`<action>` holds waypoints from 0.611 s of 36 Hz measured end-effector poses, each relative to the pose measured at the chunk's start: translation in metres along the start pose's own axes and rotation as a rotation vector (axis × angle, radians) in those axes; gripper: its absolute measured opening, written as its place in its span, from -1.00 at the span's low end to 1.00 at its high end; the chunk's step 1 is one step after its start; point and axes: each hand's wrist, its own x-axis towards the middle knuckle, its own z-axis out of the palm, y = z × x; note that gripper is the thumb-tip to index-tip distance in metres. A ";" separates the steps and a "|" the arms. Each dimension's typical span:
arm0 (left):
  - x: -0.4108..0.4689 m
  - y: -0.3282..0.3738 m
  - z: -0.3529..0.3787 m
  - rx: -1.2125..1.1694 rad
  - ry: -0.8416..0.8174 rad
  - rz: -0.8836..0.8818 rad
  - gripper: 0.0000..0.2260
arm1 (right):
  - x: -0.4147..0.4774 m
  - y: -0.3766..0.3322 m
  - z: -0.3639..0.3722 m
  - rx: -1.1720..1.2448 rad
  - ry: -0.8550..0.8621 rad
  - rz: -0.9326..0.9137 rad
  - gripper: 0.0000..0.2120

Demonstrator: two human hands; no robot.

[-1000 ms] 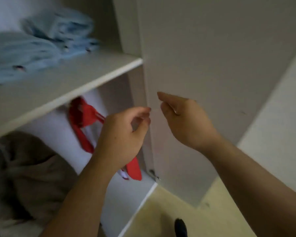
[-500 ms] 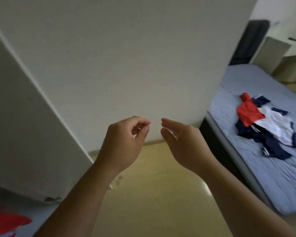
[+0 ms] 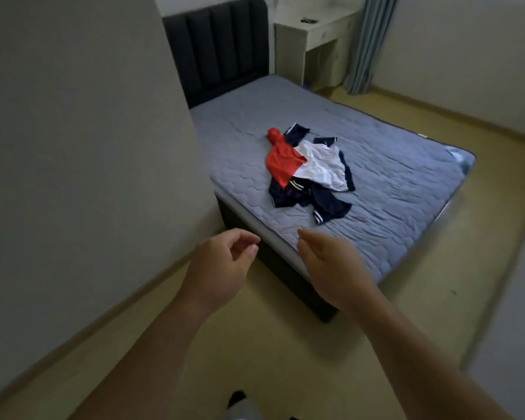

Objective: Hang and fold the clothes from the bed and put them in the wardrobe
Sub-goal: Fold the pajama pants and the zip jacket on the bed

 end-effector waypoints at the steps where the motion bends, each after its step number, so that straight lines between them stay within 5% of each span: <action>1: 0.013 0.002 0.011 0.003 -0.027 -0.003 -0.88 | 0.011 0.012 -0.007 0.005 -0.002 0.021 -0.68; 22: 0.408 0.000 0.216 -0.073 -0.296 -0.175 -0.86 | 0.353 0.183 -0.127 -0.155 -0.074 0.274 -0.62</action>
